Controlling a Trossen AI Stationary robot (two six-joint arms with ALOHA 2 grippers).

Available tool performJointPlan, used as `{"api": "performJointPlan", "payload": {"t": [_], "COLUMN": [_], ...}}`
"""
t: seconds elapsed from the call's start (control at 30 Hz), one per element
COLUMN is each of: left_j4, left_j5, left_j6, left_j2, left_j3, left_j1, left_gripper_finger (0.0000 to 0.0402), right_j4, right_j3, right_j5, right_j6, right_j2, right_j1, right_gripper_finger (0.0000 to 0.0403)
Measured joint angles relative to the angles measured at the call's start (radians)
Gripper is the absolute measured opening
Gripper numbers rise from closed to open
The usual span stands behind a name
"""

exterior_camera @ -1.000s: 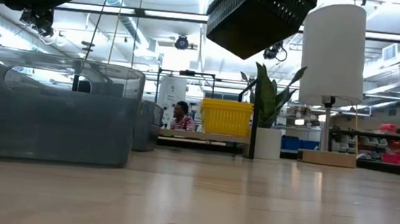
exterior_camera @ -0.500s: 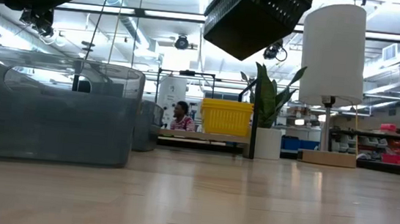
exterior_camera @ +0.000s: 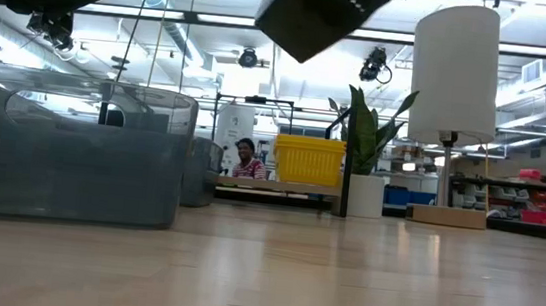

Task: Stack baskets on shelf by color
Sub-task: Put the stacked black baskets on the shelf

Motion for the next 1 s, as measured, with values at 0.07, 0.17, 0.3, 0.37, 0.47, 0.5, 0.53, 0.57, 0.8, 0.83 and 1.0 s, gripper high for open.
{"api": "performJointPlan", "payload": {"t": [0.07, 0.17, 0.3, 0.37, 0.47, 0.5, 0.53, 0.57, 0.8, 0.83, 1.0], "left_j4": [0.000, 0.000, 0.000, 0.000, -0.001, 0.000, 0.001, 0.000, 0.000, 0.000, 0.000], "left_j5": [0.000, 0.000, 0.000, 0.000, 0.000, 0.000, 0.000, 0.000, 0.000, 0.000, 0.000], "left_j6": [0.000, 0.000, 0.000, 0.000, 0.000, 0.000, 0.000, 0.000, 0.000, 0.000, 0.000], "left_j2": [0.000, 0.000, 0.000, 0.000, 0.000, 0.000, 0.000, 0.000, 0.000, 0.000, 0.000], "left_j3": [0.000, 0.000, 0.000, 0.000, 0.000, 0.000, 0.000, 0.000, 0.000, 0.000, 0.000], "left_j1": [0.000, 0.000, 0.000, 0.000, 0.000, 0.000, 0.000, 0.000, 0.000, 0.000, 0.000], "left_gripper_finger": [0.0031, 0.0028, 0.0032, 0.0035, 0.0039, 0.0039, 0.0038, 0.0037, 0.0028, 0.0028, 0.0036], "right_j4": [0.034, 0.078, 0.123, 0.162, 0.190, 0.204, 0.216, 0.227, 0.295, 0.297, 0.294], "right_j3": [0.000, 0.000, 0.000, 0.000, 0.000, 0.000, 0.000, 0.000, 0.025, 0.039, 0.131], "right_j5": [0.000, 0.000, 0.000, 0.000, 0.000, 0.000, -0.001, -0.002, -0.033, -0.043, -0.086], "right_j6": [0.000, 0.003, 0.003, 0.001, -0.010, -0.022, -0.033, -0.044, -0.077, -0.077, -0.089], "right_j2": [0.000, 0.004, 0.035, 0.064, 0.121, 0.140, 0.157, 0.174, 0.263, 0.276, 0.354], "right_j1": [-0.014, -0.040, -0.079, -0.099, -0.131, -0.143, -0.154, -0.166, -0.254, -0.266, -0.322], "right_gripper_finger": [0.0017, 0.0017, 0.0016, 0.0016, 0.0016, 0.0016, 0.0016, 0.0016, 0.0016, 0.0016, 0.0016]}}
